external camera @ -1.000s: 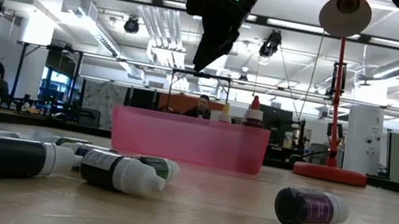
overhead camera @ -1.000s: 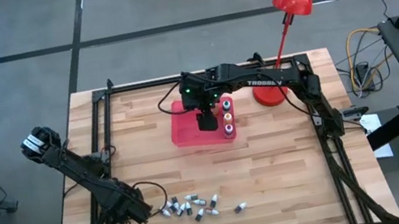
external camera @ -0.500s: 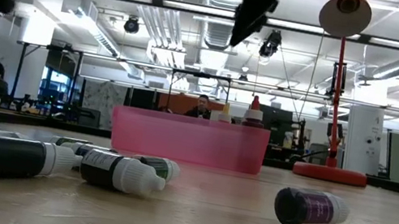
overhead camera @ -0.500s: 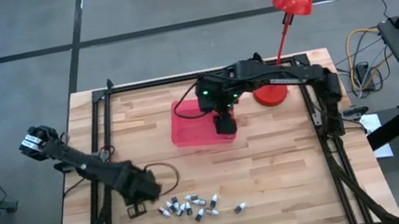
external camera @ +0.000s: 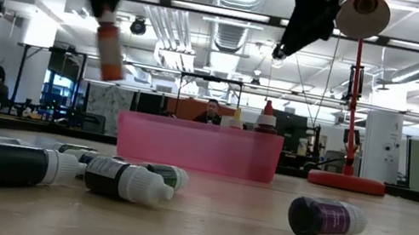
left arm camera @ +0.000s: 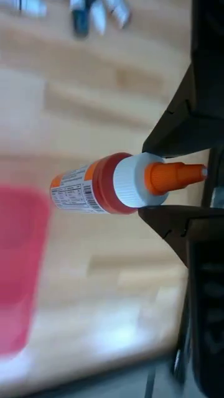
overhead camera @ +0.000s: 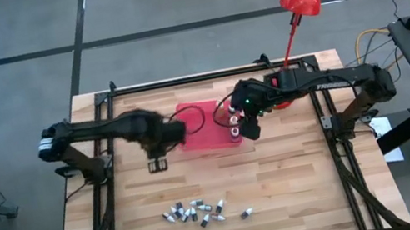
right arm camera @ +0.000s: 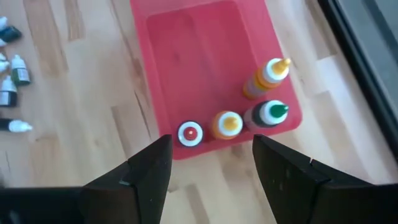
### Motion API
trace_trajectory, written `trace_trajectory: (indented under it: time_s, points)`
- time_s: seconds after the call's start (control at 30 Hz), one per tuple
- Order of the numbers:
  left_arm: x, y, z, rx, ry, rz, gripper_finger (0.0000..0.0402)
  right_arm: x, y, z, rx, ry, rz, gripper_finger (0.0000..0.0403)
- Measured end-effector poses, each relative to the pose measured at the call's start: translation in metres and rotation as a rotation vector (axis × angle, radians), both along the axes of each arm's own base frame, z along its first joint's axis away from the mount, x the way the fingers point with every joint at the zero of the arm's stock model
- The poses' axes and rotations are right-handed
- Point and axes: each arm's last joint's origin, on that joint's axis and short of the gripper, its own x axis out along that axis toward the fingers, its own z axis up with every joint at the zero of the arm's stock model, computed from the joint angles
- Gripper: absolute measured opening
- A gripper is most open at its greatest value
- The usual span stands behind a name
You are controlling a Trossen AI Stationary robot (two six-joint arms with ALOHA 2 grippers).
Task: Pick & Place food coloring
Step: Put the big orange food coloring bottle into the pink bin
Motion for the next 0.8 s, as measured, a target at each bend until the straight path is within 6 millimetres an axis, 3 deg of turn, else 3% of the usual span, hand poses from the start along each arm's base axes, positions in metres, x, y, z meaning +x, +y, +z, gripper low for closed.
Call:
trace_trajectory:
  time_s: [0.17,0.33,0.63,0.8]
  points:
    - [0.038,0.018,0.006,0.122,0.034,-0.127,0.0085,-0.007,0.008,-0.007,0.025,-0.041,-0.022,0.0214]
    - [0.067,0.027,-0.011,0.164,0.118,-0.246,0.0085,-0.02,0.016,-0.006,0.048,-0.063,-0.042,0.0215]
    - [0.084,0.052,-0.064,0.104,0.298,-0.285,0.0089,-0.055,0.031,-0.006,0.062,-0.117,-0.153,0.0215]
    - [0.087,0.052,-0.082,0.031,0.289,-0.284,0.009,-0.065,0.035,-0.015,0.071,-0.109,-0.197,0.0214]
